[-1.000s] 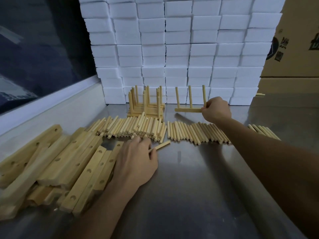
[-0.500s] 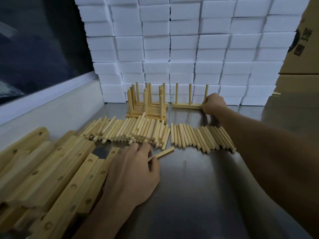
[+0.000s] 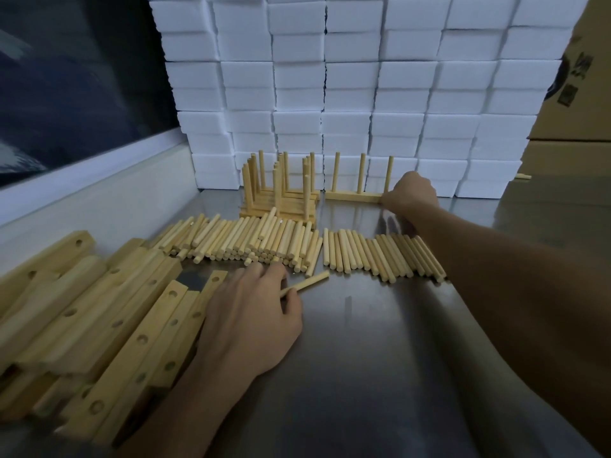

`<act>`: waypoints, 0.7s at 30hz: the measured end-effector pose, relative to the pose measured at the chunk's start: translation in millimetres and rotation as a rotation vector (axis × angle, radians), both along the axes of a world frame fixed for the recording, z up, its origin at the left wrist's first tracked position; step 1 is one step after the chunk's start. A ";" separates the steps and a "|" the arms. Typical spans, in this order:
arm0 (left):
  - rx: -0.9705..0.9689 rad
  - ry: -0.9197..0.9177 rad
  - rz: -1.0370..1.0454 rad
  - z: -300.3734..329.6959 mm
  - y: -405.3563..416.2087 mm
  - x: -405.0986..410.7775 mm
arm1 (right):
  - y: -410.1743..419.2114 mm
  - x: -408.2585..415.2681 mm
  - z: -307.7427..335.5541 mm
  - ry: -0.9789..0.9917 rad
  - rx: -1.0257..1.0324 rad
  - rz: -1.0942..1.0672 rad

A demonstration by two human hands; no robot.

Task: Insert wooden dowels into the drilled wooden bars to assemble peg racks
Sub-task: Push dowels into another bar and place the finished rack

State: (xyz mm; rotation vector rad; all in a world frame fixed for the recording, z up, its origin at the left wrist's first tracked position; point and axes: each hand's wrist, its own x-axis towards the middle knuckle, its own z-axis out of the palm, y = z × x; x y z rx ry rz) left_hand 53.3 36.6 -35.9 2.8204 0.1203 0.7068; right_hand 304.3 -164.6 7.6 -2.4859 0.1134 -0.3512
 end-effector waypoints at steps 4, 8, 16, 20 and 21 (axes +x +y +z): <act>-0.004 0.015 -0.007 0.2 -0.3 1.7 | 3.6 -13.0 7.1 -0.021 -0.040 0.018; 0.016 0.018 -0.002 -0.4 1.1 3.0 | 3.9 -34.4 19.4 -0.074 -0.064 0.012; 0.019 0.036 -0.003 3.2 0.1 0.2 | 11.6 -109.7 21.2 -0.221 0.103 0.100; 0.025 0.029 -0.008 3.4 -0.1 -1.6 | 13.5 -160.9 9.1 -0.327 0.213 0.152; 0.026 0.023 -0.012 3.6 -0.8 -2.3 | 13.9 -173.1 4.4 -0.334 0.236 0.167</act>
